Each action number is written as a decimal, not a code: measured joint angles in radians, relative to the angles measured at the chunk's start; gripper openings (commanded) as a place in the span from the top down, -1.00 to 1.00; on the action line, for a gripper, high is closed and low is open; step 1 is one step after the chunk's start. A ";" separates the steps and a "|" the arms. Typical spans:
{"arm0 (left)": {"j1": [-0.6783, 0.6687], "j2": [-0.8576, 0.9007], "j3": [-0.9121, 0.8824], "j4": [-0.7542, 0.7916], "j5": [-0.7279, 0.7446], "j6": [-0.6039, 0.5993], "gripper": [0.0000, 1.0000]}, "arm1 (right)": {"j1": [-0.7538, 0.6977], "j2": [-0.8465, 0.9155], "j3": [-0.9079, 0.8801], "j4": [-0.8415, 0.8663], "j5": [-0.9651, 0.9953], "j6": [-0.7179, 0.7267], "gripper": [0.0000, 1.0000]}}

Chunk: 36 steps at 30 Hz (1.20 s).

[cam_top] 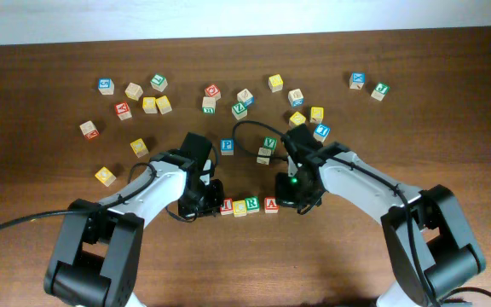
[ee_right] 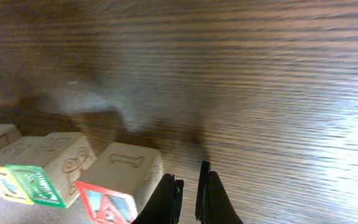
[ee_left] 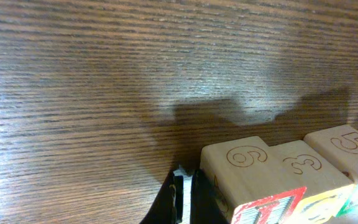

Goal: Spell out ICRA

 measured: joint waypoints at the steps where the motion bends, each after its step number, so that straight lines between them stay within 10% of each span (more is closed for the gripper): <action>1: 0.000 0.000 -0.001 0.000 0.003 -0.002 1.00 | 0.018 0.000 0.000 0.000 -0.003 0.000 0.92; 21: 0.000 0.000 -0.003 0.038 0.004 0.010 1.00 | 0.049 0.000 0.000 0.016 0.013 0.003 0.92; 36: -0.024 -0.169 0.086 -0.315 -0.020 0.015 1.00 | -0.063 0.001 0.021 -0.084 0.024 -0.004 0.82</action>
